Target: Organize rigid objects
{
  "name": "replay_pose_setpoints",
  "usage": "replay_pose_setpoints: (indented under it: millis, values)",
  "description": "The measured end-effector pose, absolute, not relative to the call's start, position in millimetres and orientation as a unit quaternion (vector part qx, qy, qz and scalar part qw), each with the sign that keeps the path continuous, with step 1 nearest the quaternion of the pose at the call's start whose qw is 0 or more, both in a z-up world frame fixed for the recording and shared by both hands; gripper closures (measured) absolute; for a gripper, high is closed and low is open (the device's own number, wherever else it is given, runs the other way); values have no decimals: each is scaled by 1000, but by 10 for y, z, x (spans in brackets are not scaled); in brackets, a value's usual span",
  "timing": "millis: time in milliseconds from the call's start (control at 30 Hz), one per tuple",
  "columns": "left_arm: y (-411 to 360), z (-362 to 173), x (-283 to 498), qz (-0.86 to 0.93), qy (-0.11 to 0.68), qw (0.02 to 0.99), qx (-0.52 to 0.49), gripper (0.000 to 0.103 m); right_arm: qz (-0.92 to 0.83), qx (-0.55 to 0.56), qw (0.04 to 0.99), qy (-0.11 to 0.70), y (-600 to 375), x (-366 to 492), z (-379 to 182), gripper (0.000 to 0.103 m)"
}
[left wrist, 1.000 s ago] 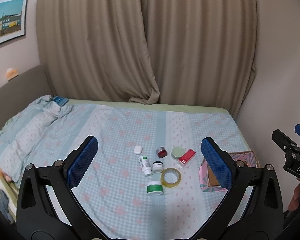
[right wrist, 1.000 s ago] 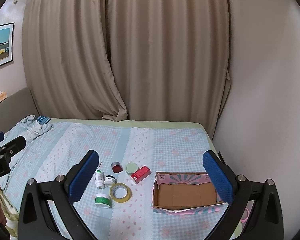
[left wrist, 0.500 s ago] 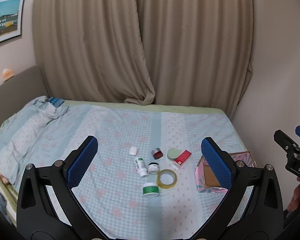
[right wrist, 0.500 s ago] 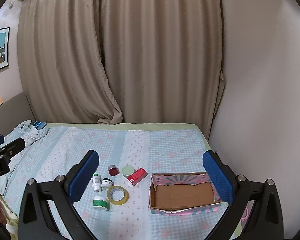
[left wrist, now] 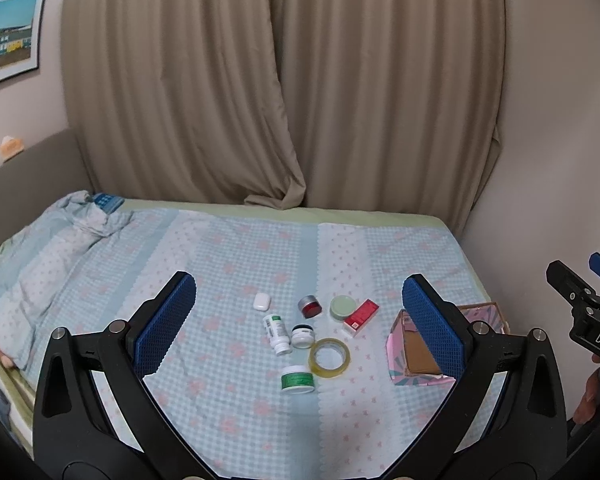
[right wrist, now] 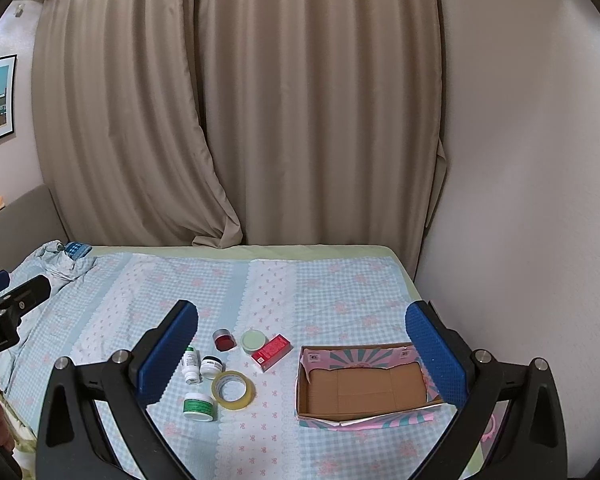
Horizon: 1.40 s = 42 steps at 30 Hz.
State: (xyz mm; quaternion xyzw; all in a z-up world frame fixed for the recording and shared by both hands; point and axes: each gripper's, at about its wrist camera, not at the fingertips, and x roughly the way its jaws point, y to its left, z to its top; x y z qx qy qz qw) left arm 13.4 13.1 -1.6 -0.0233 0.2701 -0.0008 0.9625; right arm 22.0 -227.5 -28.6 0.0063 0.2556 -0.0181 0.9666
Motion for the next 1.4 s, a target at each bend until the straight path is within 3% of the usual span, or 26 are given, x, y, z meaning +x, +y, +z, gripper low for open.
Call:
replay_pose_setpoints:
  millis: [1000,1400]
  values:
    - [175,-51,398,11,305,952,-32,1,-14,8,962,272,-2208,286,-229,0]
    - [812,-754,1219,23,404,910,-88,1,25,-6,946,323,-1971,746,-679,0]
